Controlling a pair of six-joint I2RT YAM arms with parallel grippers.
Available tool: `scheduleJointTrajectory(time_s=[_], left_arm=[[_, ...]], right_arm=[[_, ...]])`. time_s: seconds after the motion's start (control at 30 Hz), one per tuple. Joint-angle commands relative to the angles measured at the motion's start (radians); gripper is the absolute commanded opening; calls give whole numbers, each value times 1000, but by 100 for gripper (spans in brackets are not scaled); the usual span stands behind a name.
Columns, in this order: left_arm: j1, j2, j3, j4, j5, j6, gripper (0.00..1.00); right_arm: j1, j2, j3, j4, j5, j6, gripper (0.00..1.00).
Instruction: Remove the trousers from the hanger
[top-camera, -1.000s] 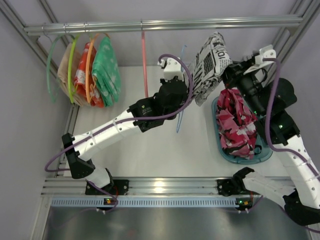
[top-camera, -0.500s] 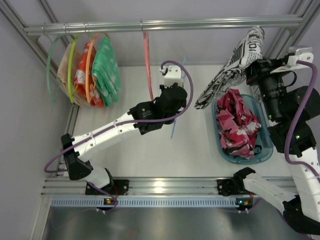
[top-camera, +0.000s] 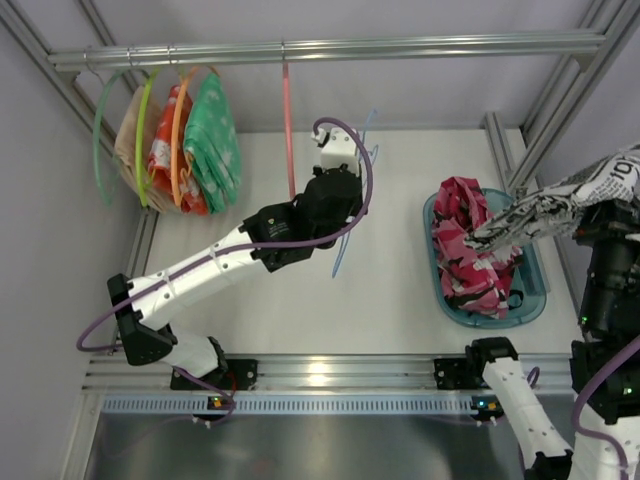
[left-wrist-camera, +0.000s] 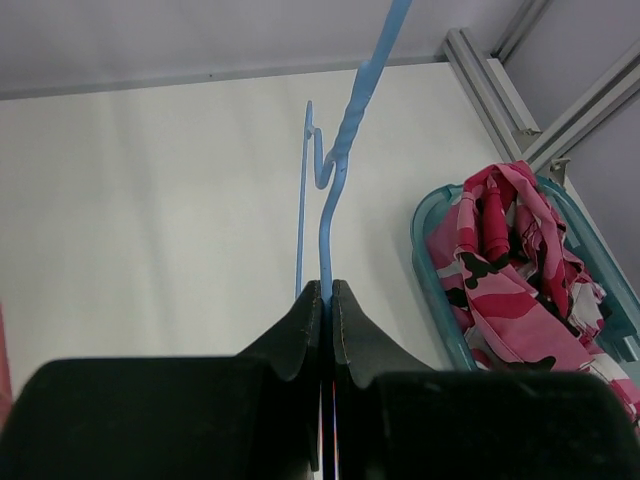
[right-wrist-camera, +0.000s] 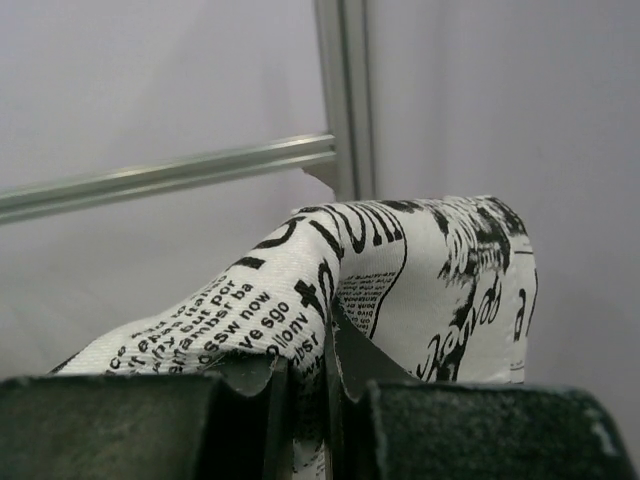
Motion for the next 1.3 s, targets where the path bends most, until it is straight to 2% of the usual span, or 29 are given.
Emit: scheduleJointTrajectory(time_s=[0.0,0.2,0.33,0.47,0.6,0.8,0.9,1.03,1.1,1.2,1.23,1.27], left_arm=[[4,-53,1,40,14,39,0],[5,-59,-16,60,-12,56,0],[11,-63,-22,59,-8,45,0],[17,-55,-1,59,14,16,0],[17,-56,10,59,32,20,0],[37,-81,-11,57,53,28,0],[50,-82,-17,57,67,24,0],[56,-82,-16,56,115,14,0],[56,-81,-17,54,133,8,0],[56,-79,-16,54,132,5,0],[56,-79,-16,54,135,5,0],[54,-79,-14,54,136,4,0]], right_arm=[[-75,-68,-29,-37,48,-52,0],[-98,-193,-170,-112,90,-132,0],[-96,-225,-334,-124,127,-158,0],[-96,-233,-524,-19,9,-146,0],[-96,-65,-642,150,-94,-114,0],[-96,227,-664,288,-220,-71,0],[-96,388,-637,299,-242,-45,0],[-96,526,-629,327,-228,-28,0],[-96,545,-626,333,-240,-19,5],[-96,510,-612,308,-290,-13,34],[-96,496,-606,292,-304,-8,52],[-98,458,-589,256,-320,-8,60]])
